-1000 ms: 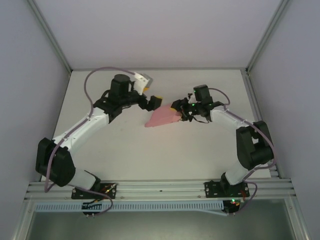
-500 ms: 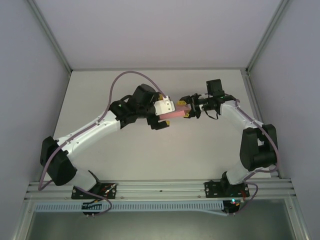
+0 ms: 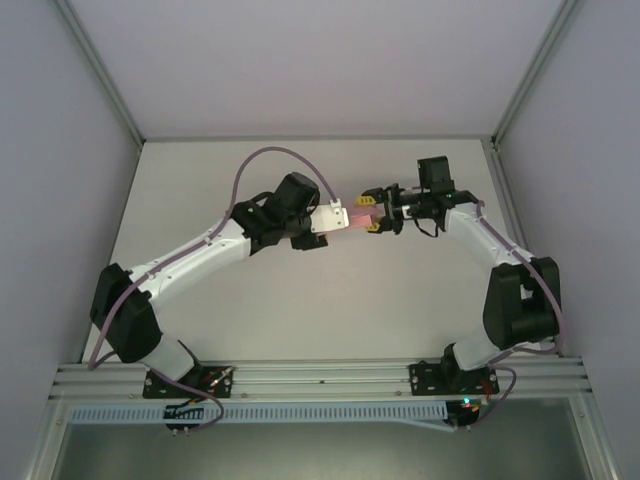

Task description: Assemble paper box

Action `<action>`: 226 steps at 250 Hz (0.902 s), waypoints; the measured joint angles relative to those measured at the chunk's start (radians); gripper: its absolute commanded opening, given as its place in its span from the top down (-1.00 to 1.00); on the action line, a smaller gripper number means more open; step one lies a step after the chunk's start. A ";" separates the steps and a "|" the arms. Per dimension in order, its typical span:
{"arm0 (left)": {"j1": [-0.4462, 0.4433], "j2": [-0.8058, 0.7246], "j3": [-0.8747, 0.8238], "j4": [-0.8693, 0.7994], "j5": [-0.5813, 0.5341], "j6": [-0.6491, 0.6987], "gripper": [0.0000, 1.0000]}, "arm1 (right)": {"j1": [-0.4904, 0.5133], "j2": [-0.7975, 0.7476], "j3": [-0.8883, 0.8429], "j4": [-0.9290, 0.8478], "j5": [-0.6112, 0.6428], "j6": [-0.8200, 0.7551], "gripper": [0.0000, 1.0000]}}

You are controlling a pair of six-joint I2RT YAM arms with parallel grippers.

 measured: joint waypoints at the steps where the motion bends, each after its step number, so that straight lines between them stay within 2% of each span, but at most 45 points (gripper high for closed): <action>1: 0.000 0.000 0.000 0.001 0.000 0.001 0.04 | 0.000 0.000 0.000 0.001 0.001 0.002 0.33; 10: -0.003 0.000 -0.005 0.014 -0.004 0.010 0.18 | -0.005 -0.005 -0.002 0.009 0.004 0.008 0.33; 21: -0.006 -0.002 -0.012 0.034 -0.008 0.029 0.21 | -0.009 -0.013 -0.007 0.013 0.010 0.020 0.26; 40: -0.009 -0.005 -0.027 0.064 -0.009 0.046 0.24 | -0.011 -0.031 -0.015 0.014 0.028 0.023 -0.12; 54: -0.008 -0.007 -0.030 0.072 -0.003 0.052 0.29 | -0.013 -0.049 -0.021 0.014 0.035 0.010 -0.29; 75: -0.003 -0.007 -0.030 0.076 0.001 0.052 0.30 | -0.021 -0.087 -0.023 0.000 0.054 -0.044 -0.38; 108: 0.008 -0.007 -0.028 0.035 0.026 0.053 0.30 | -0.084 -0.161 -0.015 -0.095 0.148 -0.248 -0.52; 117: 0.013 -0.007 -0.025 0.012 0.036 0.057 0.30 | -0.113 -0.183 -0.015 -0.119 0.188 -0.314 -0.72; 123: 0.014 -0.007 -0.022 -0.010 0.044 0.060 0.30 | -0.130 -0.199 -0.016 -0.132 0.216 -0.367 -0.95; 126: 0.014 -0.006 -0.021 -0.020 0.048 0.061 0.30 | -0.137 -0.206 -0.016 -0.135 0.229 -0.381 -0.99; 142: 0.020 -0.005 -0.011 -0.086 0.072 0.071 0.34 | -0.176 -0.260 -0.043 -0.107 0.290 -0.510 -0.99; 187: 0.045 0.061 0.034 -0.270 0.145 0.074 0.29 | -0.203 -0.426 -0.322 0.228 0.303 -0.717 -1.00; 204: 0.063 0.100 0.040 -0.317 0.163 0.072 0.29 | -0.194 -0.416 -0.348 0.248 0.292 -0.805 -0.97; 226: 0.090 0.143 0.040 -0.361 0.188 0.070 0.28 | -0.138 -0.396 -0.314 0.192 0.312 -0.962 -0.82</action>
